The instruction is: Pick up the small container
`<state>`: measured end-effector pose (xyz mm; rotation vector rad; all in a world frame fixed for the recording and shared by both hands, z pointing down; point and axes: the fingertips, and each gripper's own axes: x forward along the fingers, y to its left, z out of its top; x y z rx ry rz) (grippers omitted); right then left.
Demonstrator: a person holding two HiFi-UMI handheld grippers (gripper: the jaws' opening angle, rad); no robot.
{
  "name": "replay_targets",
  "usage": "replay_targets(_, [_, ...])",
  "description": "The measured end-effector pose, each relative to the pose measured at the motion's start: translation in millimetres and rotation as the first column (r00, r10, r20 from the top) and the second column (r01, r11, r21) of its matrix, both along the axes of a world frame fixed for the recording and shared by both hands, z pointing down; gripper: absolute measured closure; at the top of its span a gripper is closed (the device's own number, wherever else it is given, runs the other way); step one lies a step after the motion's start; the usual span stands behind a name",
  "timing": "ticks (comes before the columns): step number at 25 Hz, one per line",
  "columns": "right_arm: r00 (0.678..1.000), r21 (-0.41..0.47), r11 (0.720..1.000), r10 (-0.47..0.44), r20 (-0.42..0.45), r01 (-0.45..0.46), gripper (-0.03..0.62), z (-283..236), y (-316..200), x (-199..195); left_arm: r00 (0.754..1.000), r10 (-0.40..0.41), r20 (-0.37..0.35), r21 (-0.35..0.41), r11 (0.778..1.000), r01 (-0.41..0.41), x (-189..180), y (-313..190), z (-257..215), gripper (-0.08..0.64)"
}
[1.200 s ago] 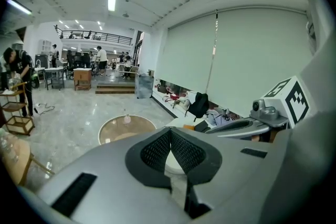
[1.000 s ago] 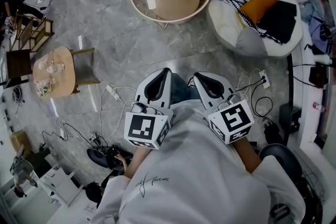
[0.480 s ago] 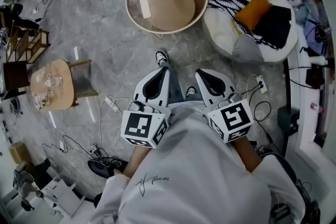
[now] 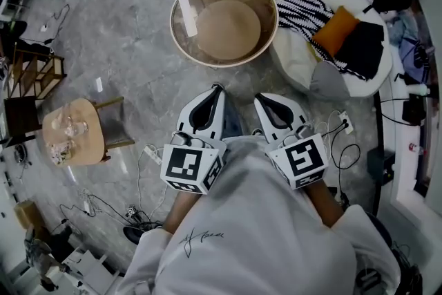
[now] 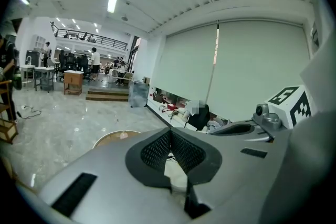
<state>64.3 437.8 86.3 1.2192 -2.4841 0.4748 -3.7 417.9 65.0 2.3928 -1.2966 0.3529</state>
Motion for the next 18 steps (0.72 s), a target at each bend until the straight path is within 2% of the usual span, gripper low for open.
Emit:
replay_targets(7, [0.998,0.003,0.999,-0.036,0.049,0.036,0.578,-13.7,-55.0,-39.4,0.999,0.039,0.022,0.019,0.999,-0.039,-24.5,-61.8,-8.7,0.543])
replay_targets(11, [0.996,-0.039,0.998,-0.044,0.073,0.047,0.578,-14.6,-82.5,-62.2,0.998,0.056,0.014,0.023,0.998,-0.056,-43.8,-92.0,-11.8,0.542])
replay_targets(15, [0.997,-0.043,0.999,-0.024,0.072,0.027,0.578,-14.1,-108.2,-76.7,0.998,0.066,0.009,0.025,0.997,-0.066,-60.5,-118.0,-11.0,0.541])
replay_targets(18, [0.996,-0.041,0.998,-0.048,0.074,0.051,0.578,-14.2,-123.0,-92.1,0.997,0.071,0.003,0.021,0.997,-0.071,-74.2,-134.1,-8.0,0.543])
